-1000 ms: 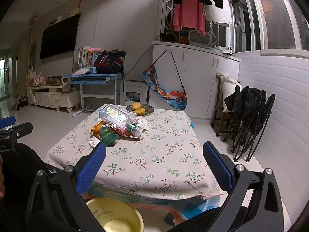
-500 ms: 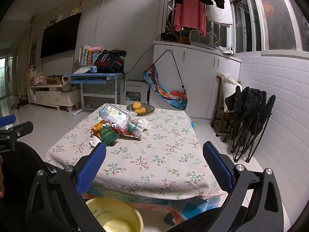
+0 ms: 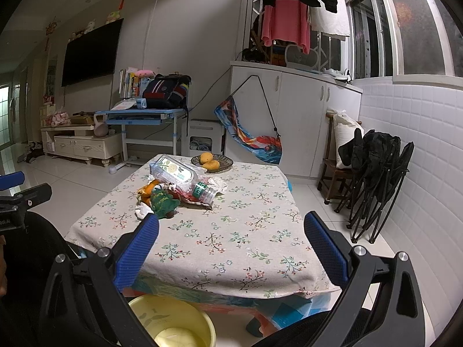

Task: Collect trash

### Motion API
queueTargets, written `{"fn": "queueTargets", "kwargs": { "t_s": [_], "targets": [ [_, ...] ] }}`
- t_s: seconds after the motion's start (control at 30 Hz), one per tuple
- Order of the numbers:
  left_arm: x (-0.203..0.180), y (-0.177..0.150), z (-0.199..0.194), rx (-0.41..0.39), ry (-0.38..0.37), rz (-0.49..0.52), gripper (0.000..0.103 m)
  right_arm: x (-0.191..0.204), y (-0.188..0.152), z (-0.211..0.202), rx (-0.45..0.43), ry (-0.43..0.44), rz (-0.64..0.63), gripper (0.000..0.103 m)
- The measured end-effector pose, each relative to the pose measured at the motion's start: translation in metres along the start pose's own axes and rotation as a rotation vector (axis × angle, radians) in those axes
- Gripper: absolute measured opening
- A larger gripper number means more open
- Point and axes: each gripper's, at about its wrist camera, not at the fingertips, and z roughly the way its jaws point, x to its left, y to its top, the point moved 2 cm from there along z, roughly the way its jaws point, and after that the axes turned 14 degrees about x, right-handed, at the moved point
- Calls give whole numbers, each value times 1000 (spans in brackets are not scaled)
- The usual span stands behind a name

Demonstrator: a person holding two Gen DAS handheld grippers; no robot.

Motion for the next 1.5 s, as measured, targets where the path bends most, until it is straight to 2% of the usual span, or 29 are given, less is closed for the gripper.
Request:
{"fn": "queueTargets", "kwargs": {
  "t_s": [0.1,0.23,0.33,0.43,0.6,0.9,1.0,1.2,1.27,1.37,1.43,1.5],
  "targets": [
    [0,-1,2,27,-10,8,96,4,7,3,7,40,-23,96],
    [7,3,0,28,-85,-8,96,4,21,13,18,75,-41,96],
    [14,6,6,45,-107,-38,96,2,29,27,45,104,-42,96],
    [17,11,21,94,-110,-50,96,0,31,41,83,132,-39,96],
    [19,19,45,126,-107,-56,89,-2,36,61,133,172,-37,96],
    [-11,47,119,232,-148,-14,83,-10,61,97,202,217,-34,96],
    [-20,56,156,304,-165,-29,81,-14,69,112,236,220,-42,96],
    [-36,66,209,380,-147,-26,76,-23,69,143,330,280,33,96],
    [-43,69,224,395,-140,-3,73,-23,71,149,349,292,44,96],
    [-49,69,244,427,-151,19,58,-20,76,159,368,320,48,96],
    [-51,68,253,450,-160,26,40,-16,76,170,399,362,70,96],
    [-51,65,258,460,-171,37,36,-11,76,178,429,392,78,96]
  ]
}}
